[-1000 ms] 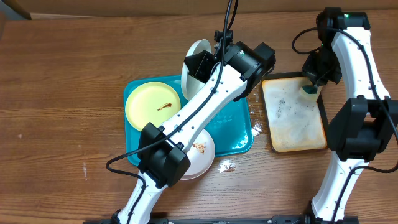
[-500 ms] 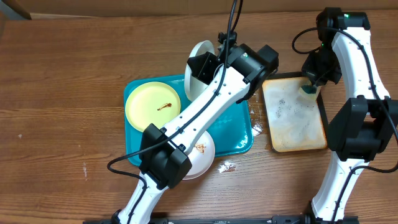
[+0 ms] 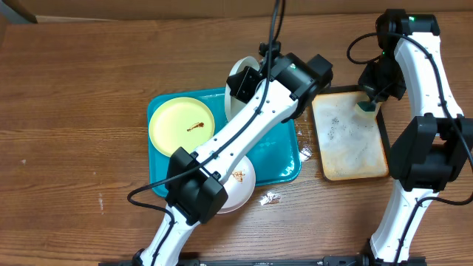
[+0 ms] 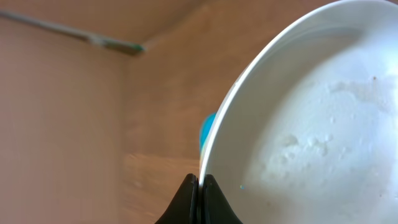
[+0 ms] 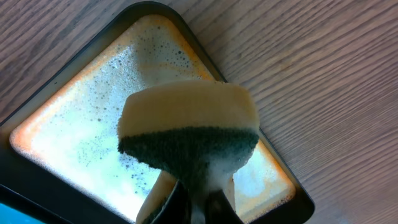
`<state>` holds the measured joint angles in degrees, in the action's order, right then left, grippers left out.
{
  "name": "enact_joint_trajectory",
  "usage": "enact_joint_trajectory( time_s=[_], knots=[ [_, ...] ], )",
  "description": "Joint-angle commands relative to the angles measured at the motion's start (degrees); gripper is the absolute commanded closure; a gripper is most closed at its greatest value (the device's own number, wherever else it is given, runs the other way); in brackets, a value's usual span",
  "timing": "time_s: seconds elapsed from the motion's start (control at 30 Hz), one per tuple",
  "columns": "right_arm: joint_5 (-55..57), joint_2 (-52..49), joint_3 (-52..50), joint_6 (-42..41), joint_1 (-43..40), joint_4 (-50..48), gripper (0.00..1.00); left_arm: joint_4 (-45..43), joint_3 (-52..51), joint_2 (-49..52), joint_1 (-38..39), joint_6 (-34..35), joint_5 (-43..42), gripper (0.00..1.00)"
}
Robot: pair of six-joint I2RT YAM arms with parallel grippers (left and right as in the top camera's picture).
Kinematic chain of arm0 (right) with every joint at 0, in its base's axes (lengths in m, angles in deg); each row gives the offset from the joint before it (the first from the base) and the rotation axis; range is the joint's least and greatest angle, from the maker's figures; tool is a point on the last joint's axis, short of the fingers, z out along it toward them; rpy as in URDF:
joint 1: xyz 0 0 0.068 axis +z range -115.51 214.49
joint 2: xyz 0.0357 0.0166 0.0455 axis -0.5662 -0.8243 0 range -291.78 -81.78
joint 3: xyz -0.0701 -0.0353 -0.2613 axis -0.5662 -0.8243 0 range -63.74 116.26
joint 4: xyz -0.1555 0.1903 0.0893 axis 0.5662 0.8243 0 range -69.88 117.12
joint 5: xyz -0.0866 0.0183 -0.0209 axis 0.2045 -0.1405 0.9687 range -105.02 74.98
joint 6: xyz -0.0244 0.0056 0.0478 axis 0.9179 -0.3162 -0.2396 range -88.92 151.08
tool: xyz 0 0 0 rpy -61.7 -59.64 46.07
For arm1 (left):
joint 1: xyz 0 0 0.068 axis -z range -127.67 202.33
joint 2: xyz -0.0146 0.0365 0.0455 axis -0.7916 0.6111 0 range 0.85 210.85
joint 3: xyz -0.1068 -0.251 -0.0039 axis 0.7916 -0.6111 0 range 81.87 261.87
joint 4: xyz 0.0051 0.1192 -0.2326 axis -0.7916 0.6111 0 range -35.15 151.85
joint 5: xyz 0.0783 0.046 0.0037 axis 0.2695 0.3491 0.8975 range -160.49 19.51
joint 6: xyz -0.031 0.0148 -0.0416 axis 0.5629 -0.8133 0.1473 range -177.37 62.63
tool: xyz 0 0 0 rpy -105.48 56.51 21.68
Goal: Clean dirty plates on tray and stack at the side
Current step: 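Carry the white plate left and set it on the table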
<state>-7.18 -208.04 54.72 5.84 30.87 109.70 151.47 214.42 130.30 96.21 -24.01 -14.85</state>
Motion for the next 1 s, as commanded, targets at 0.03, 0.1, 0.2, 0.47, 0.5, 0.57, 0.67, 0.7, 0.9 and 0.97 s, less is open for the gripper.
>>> enact_joint_trajectory(
  time_s=[0.03, 0.1, 0.2, 0.47, 0.5, 0.57, 0.67, 0.7, 0.9, 0.97],
  knots=[
    [-0.02, 1.86, 1.31, 0.15, 0.22, -0.13, 0.96, -0.26, 1.36, -1.81, -4.59, 4.92, -14.49, 0.96],
    [-0.02, 1.86, 1.31, 0.17, 0.22, -0.2, 0.96, -0.44, 1.36, -2.05, -6.78, 5.51, -19.1, 0.96],
    [-0.04, 1.86, 1.31, 0.17, 0.22, -0.17, 0.96, -1.44, 1.6, -2.14, -10.64, 5.44, -26.8, 0.96],
    [-1.86, 1.86, 1.31, 1.51, 0.22, -0.13, 0.96, -12.63, 1.92, -6.51, -22.51, -1.92, -57.11, 0.96],
    [-1.97, 1.88, 1.31, 1.51, 0.22, -0.07, 0.96, -13.73, 1.92, -7.39, -23.67, -1.92, -58.36, 0.96],
    [-2.03, 1.86, 1.31, 1.7, 0.24, -0.07, 0.96, -15.06, 1.92, -9.22, -26.12, -1.88, -58.4, 0.96],
    [-2.84, 1.88, 1.31, 2.58, 0.24, -0.13, 0.96, -14.56, 1.92, -11.17, -30.34, -1.88, -58.36, 0.96],
    [-3.52, 1.86, 1.31, 2.99, 0.24, -0.17, 0.96, -13.86, 1.92, -11.56, -32.35, -1.88, -58.38, 0.96],
    [-3.74, 1.86, 1.31, 3.23, 0.24, 0.37, 0.96, -9.64, 1.38, -11.74, -45.55, -2.21, -58.47, 0.96],
    [-4.31, 1.86, 1.31, 4.37, 0.24, 0.59, 0.96, -9.44, 1.38, -11.74, -51.19, -2.73, -58.47, 0.96]
  ],
)
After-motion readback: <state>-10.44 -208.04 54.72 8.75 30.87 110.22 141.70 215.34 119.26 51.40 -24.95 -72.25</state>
